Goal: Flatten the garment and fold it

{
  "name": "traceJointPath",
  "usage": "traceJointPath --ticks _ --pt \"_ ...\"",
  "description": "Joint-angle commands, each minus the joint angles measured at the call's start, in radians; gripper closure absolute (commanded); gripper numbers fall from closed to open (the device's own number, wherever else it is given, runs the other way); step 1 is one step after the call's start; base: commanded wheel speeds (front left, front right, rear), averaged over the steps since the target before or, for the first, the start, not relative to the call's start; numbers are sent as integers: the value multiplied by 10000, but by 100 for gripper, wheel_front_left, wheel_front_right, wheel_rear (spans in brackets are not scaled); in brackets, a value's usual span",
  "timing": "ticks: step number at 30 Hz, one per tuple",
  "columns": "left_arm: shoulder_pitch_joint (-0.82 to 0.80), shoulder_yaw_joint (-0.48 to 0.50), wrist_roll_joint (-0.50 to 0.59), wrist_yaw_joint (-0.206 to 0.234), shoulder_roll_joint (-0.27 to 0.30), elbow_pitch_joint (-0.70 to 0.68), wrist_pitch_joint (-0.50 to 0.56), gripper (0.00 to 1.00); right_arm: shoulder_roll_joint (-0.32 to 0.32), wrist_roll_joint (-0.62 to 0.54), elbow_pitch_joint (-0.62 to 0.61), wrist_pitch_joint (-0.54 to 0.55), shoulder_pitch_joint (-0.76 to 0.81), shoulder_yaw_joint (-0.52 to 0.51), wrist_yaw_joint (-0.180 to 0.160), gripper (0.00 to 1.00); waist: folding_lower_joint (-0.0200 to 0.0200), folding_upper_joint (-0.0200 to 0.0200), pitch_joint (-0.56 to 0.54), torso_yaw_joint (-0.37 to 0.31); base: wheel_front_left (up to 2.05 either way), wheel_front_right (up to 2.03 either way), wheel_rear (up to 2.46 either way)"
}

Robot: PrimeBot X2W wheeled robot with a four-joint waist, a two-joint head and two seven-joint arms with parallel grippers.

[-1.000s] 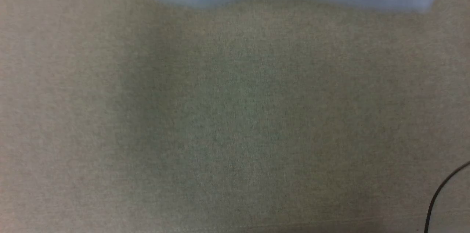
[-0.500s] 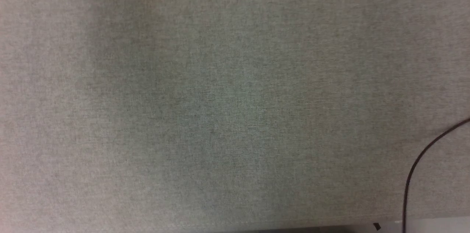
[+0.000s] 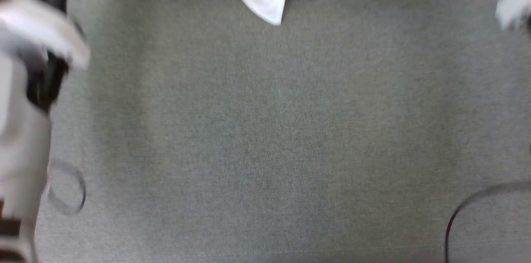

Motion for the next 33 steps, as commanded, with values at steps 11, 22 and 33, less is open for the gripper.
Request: traceJointPath --ticks 11,22,33 --pt "3777 -867 105 -67 1389 -933 1673 100 -1325 1228 -1558 1962 4134 733 -21 100 2 0 -3217 11 0 0 0" --pt "7022 -793 -1100 221 1817 -2720 3048 100 -2032 1910 -3175 3722 7088 712 -21 100 2 0 -4333 107 0 0 0" --pt "10654 -612 -3089 1366 1874 -6494 5211 100 -2305 2622 -5470 6775 10679 -486 -21 100 2 0 -4920 313 0 0 0"
